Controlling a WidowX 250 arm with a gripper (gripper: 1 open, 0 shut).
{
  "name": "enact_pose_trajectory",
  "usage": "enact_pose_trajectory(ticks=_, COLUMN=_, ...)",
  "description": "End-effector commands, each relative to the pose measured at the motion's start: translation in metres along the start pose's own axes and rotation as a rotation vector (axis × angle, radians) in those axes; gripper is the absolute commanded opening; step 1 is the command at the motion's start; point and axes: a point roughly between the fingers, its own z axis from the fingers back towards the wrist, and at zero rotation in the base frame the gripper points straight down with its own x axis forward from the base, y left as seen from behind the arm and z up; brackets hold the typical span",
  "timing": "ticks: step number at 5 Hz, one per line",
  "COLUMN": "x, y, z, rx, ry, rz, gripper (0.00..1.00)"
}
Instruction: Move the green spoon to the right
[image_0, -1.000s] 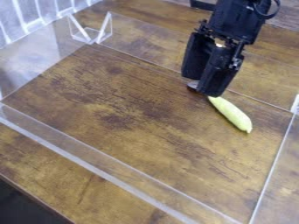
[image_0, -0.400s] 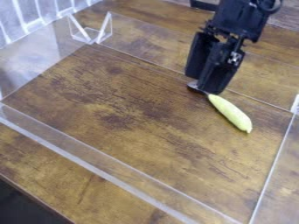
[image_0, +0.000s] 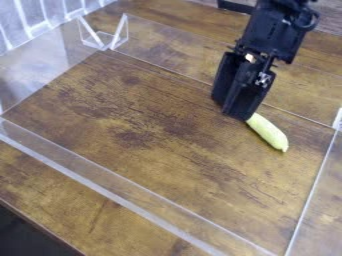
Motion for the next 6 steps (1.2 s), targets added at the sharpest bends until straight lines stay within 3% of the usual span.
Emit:
enact_pose_trajectory(ticks=1, x=-0.018, y=-0.005, z=0.017, rx=0.046, ry=-0.054, rz=-0.039, gripper=1.0)
enact_pose_trajectory(ticks=3, x=-0.037, y=0.011, z=0.016, rx=0.043, ry=-0.074, rz=-0.002, gripper=1.0)
enact_pose_trajectory(ticks=4, x=-0.04, y=0.022, z=0.017, rx=0.053, ry=-0.07, rz=-0.011, gripper=1.0)
enact_pose_trajectory(ticks=5, x=-0.041, y=0.033, z=0.018, rx=0.068, ry=-0.068, rz=-0.022, gripper=1.0)
enact_pose_trajectory(ticks=6, x=-0.028, y=0.034, z=0.012, rx=0.08, ry=-0.088, rz=0.019, gripper=1.0)
